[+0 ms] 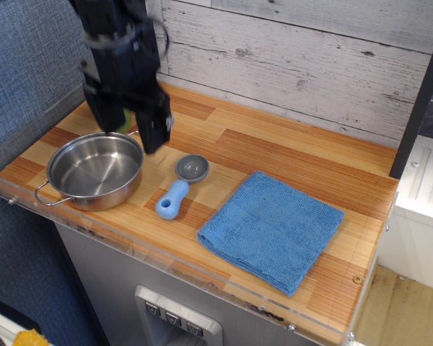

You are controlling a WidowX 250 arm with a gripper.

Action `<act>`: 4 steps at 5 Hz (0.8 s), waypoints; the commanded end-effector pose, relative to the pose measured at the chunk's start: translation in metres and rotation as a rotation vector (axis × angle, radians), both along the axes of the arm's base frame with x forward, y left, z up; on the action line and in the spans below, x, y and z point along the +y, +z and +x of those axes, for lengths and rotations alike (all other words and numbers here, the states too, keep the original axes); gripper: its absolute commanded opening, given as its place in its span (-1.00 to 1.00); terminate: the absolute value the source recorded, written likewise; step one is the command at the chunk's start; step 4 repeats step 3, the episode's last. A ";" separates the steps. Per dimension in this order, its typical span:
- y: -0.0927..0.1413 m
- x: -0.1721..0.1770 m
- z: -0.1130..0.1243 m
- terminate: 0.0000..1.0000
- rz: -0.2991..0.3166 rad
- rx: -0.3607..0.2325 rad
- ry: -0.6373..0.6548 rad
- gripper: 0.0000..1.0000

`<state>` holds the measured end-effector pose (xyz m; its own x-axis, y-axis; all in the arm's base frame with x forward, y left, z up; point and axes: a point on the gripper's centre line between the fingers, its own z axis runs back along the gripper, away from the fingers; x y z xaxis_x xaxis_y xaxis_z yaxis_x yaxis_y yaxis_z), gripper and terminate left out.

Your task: Move sauce pot to the left

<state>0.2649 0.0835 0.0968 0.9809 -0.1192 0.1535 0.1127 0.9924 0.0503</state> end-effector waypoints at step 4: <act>0.018 -0.026 0.008 1.00 -0.001 0.008 0.045 1.00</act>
